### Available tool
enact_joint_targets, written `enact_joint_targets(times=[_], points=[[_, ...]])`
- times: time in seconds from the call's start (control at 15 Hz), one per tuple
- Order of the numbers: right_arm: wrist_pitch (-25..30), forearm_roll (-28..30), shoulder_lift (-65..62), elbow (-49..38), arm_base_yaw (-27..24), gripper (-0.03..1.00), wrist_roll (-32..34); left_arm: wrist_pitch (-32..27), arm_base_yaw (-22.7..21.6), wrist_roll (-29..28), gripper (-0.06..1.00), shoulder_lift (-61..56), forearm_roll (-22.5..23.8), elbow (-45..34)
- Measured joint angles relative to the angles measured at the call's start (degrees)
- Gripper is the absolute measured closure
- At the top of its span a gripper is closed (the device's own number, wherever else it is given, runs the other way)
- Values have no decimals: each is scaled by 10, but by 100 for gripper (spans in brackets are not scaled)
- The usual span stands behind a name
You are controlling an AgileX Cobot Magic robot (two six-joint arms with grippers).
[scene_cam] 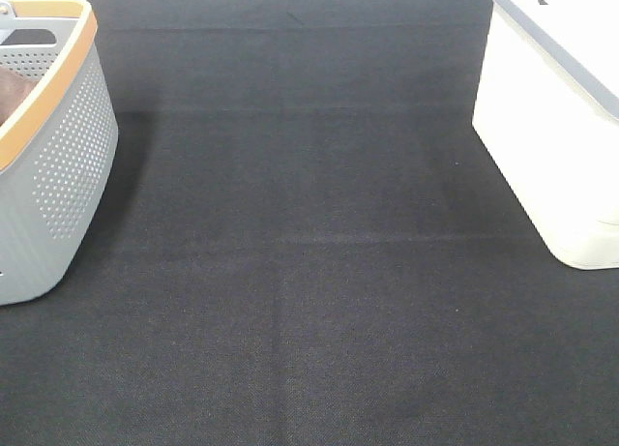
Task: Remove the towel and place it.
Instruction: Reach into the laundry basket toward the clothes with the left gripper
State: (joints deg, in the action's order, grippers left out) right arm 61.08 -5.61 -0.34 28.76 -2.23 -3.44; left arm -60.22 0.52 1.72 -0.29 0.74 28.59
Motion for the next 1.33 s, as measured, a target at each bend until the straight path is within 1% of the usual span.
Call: enact_joint_targets(times=[1.33], points=[[0,0,0,0,0,23,0,0,0,0,19,0,0,0]])
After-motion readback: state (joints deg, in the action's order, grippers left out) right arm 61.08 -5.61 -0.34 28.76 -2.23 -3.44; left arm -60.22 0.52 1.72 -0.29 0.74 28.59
